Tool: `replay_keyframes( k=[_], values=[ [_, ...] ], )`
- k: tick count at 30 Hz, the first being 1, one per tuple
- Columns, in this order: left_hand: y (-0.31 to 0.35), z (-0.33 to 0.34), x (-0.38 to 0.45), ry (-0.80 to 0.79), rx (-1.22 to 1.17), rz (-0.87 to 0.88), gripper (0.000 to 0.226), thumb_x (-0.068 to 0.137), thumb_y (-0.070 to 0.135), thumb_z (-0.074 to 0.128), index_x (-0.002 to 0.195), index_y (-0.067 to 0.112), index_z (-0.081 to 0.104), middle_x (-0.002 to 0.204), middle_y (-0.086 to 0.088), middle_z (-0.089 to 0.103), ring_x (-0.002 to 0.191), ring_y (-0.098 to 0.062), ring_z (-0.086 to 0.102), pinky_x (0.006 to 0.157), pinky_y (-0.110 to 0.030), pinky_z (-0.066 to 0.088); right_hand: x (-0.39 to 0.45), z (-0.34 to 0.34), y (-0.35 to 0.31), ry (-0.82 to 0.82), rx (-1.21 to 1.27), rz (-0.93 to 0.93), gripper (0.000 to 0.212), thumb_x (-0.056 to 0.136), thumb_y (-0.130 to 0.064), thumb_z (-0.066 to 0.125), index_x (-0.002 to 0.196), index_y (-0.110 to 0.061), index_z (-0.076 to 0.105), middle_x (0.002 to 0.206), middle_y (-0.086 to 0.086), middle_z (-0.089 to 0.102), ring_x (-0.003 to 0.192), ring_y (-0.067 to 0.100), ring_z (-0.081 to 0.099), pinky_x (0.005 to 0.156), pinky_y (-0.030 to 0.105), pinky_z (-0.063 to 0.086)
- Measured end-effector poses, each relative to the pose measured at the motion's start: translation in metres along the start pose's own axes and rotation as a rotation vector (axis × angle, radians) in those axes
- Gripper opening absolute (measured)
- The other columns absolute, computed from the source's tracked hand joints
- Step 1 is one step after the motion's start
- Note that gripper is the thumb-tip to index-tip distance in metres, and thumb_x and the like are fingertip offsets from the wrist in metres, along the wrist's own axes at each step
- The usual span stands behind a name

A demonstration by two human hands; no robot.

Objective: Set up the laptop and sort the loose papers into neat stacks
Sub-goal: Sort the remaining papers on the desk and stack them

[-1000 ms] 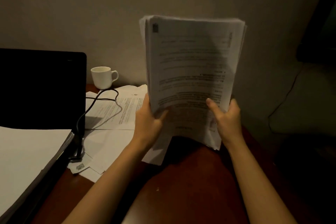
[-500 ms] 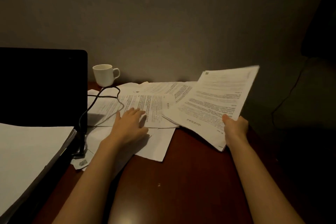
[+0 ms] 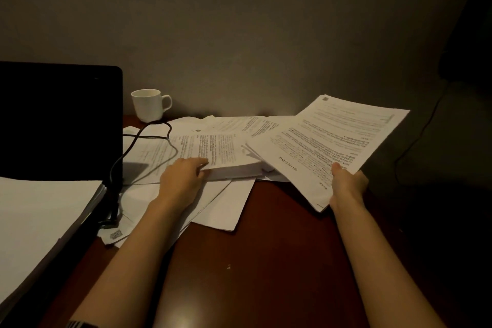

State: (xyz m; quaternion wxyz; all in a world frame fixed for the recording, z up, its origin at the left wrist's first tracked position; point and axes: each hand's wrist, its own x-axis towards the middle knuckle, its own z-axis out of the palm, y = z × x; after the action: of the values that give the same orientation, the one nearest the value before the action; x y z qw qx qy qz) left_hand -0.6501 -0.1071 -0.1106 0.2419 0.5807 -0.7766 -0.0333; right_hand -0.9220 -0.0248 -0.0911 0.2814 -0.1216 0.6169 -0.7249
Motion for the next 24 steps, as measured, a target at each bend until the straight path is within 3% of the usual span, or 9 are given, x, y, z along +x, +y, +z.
replay_keyframes(
  k=[2, 4, 7, 10, 15, 17, 19, 21, 24],
  values=[
    [-0.003, -0.003, 0.0, 0.06, -0.064, -0.029, 0.037, 0.096, 0.028, 0.053, 0.132, 0.02, 0.055, 0.127, -0.005, 0.062, 0.115, -0.025, 0.055, 0.094, -0.039, 0.044, 0.0, -0.001, -0.002, 0.012, 0.009, 0.005, 0.029, 0.095, -0.005, 0.053, 0.124, -0.009, 0.056, 0.112, 0.008, 0.062, 0.087, 0.02, 0.06, 0.069, 0.033, 0.052],
    [-0.006, -0.006, -0.001, 0.024, -0.069, 0.003, 0.041, 0.092, 0.033, 0.059, 0.131, 0.02, 0.056, 0.125, -0.003, 0.063, 0.111, -0.022, 0.058, 0.093, -0.037, 0.046, 0.0, -0.001, -0.004, 0.003, 0.004, 0.007, 0.029, 0.095, -0.006, 0.053, 0.124, -0.009, 0.055, 0.109, 0.007, 0.061, 0.086, 0.02, 0.06, 0.068, 0.033, 0.051],
    [-0.005, -0.019, -0.004, -0.19, -0.027, 0.082, 0.048, 0.088, 0.043, 0.061, 0.132, 0.026, 0.053, 0.13, 0.001, 0.057, 0.113, -0.017, 0.055, 0.092, -0.032, 0.043, -0.002, 0.0, -0.005, -0.013, -0.003, 0.012, 0.029, 0.095, -0.006, 0.054, 0.124, -0.008, 0.055, 0.111, 0.008, 0.061, 0.087, 0.021, 0.059, 0.069, 0.034, 0.051],
    [0.003, -0.027, -0.003, -0.309, -0.001, 0.109, 0.052, 0.09, 0.031, 0.062, 0.139, 0.026, 0.045, 0.134, -0.003, 0.054, 0.117, -0.019, 0.051, 0.094, -0.03, 0.041, -0.005, 0.001, -0.006, -0.018, 0.002, 0.023, 0.03, 0.095, -0.005, 0.054, 0.125, -0.008, 0.054, 0.115, 0.01, 0.062, 0.09, 0.022, 0.06, 0.073, 0.035, 0.053],
    [0.004, -0.021, 0.001, -0.195, 0.024, 0.115, 0.048, 0.096, 0.012, 0.05, 0.143, 0.018, 0.041, 0.134, -0.008, 0.055, 0.119, -0.024, 0.052, 0.098, -0.035, 0.043, -0.008, 0.002, -0.007, -0.043, 0.007, 0.048, 0.031, 0.094, -0.004, 0.054, 0.125, -0.008, 0.055, 0.117, 0.01, 0.062, 0.091, 0.022, 0.06, 0.073, 0.035, 0.052],
    [-0.003, -0.022, 0.002, -0.151, 0.001, 0.089, 0.05, 0.095, 0.009, 0.05, 0.143, 0.016, 0.041, 0.127, -0.01, 0.058, 0.109, -0.024, 0.055, 0.095, -0.034, 0.046, -0.008, 0.001, -0.007, -0.047, 0.009, 0.053, 0.032, 0.094, -0.003, 0.054, 0.126, -0.009, 0.055, 0.118, 0.01, 0.062, 0.094, 0.022, 0.06, 0.074, 0.035, 0.052],
    [-0.008, -0.025, 0.002, -0.22, -0.028, 0.087, 0.051, 0.093, 0.017, 0.056, 0.142, 0.019, 0.042, 0.122, -0.008, 0.058, 0.1, -0.019, 0.053, 0.09, -0.032, 0.046, -0.009, 0.001, -0.007, -0.05, 0.017, 0.052, 0.034, 0.094, -0.002, 0.054, 0.127, -0.01, 0.055, 0.12, 0.01, 0.062, 0.098, 0.024, 0.061, 0.076, 0.036, 0.052],
    [-0.009, -0.027, 0.0, -0.338, -0.013, 0.072, 0.059, 0.087, 0.029, 0.064, 0.141, 0.024, 0.041, 0.131, -0.006, 0.051, 0.109, -0.02, 0.05, 0.092, -0.033, 0.043, -0.008, 0.001, -0.007, -0.046, 0.019, 0.051, 0.035, 0.094, -0.002, 0.054, 0.128, -0.01, 0.055, 0.12, 0.01, 0.062, 0.101, 0.025, 0.062, 0.076, 0.036, 0.053],
    [-0.006, -0.026, 0.003, -0.384, 0.021, 0.057, 0.069, 0.08, 0.038, 0.068, 0.142, 0.028, 0.038, 0.141, -0.005, 0.044, 0.122, -0.025, 0.045, 0.105, -0.048, 0.037, -0.008, 0.001, -0.007, -0.048, 0.013, 0.06, 0.035, 0.094, -0.003, 0.055, 0.128, -0.01, 0.055, 0.12, 0.009, 0.062, 0.099, 0.024, 0.062, 0.075, 0.036, 0.053]
  ],
)
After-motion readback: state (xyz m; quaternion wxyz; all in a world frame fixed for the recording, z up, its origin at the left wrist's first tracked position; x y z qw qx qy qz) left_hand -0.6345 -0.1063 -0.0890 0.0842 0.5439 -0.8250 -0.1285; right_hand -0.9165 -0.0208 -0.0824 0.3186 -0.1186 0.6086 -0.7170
